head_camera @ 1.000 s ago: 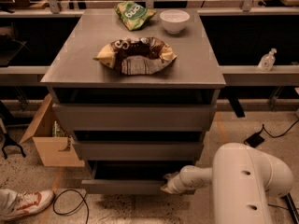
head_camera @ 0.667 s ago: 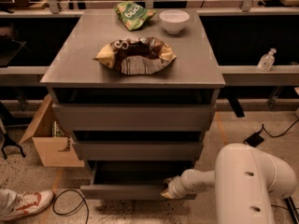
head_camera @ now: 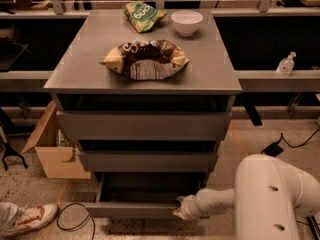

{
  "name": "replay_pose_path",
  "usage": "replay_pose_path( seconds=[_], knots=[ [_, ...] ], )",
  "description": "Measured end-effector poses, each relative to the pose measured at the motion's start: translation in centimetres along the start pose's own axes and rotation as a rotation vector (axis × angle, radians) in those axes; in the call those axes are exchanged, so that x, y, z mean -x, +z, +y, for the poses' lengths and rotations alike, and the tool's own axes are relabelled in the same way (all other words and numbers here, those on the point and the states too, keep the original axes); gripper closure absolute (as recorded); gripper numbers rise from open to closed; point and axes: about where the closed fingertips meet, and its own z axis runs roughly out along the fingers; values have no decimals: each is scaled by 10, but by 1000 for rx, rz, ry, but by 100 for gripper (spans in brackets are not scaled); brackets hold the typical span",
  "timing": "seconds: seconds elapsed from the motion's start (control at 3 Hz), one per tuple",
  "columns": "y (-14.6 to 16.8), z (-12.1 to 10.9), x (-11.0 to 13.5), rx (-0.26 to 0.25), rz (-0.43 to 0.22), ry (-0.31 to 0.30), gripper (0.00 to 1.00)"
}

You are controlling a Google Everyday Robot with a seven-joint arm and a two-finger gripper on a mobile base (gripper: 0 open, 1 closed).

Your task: Open bottom drawer

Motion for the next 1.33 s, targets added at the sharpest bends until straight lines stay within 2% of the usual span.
replay_pose_path(
  seconds=[0.67, 1.0, 1.33],
  knots=[
    [-3, 6, -1, 2, 0, 7, 100],
    [-11, 43, -11, 5, 6, 47, 100],
    [-12, 46, -12, 6, 6, 50, 81]
  ],
)
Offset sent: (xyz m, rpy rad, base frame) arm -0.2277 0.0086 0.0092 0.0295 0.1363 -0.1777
